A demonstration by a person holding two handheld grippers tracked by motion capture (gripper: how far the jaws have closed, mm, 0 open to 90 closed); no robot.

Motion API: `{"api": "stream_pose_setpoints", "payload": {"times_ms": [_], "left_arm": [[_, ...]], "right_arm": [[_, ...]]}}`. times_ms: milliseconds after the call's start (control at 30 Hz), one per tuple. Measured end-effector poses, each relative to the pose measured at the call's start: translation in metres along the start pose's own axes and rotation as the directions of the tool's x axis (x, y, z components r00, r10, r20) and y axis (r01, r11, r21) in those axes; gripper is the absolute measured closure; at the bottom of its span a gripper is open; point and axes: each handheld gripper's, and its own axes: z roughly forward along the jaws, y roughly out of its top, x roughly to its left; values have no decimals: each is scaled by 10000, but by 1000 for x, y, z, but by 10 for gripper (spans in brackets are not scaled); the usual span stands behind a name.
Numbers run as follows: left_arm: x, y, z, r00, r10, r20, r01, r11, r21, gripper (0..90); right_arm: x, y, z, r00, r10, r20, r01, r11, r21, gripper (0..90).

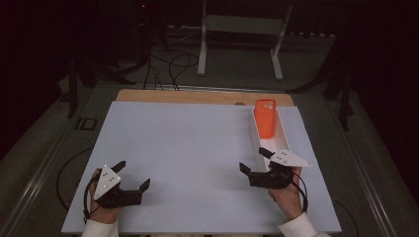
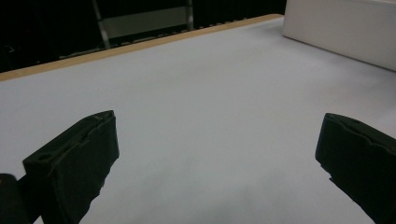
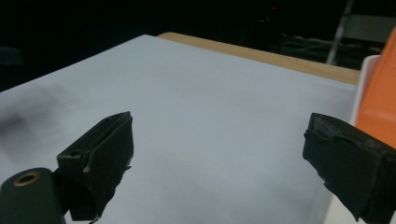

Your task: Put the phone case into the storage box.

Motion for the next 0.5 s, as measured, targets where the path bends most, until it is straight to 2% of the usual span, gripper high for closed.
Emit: {"api": "stream_pose_setpoints", "payload": {"times_ms": [233,500], "left_arm": [[0,0,-1,10000,-9,32,9,10000,-82,2],[-1,0,-1,9999,24,111,-22,10000,-92,2]], "right_arm": [[9,-16,-2,9993,-218,-289,207,9991,-367,86],[17,-32,1,9965,-426,-715,405,9987,-306,86]]}}
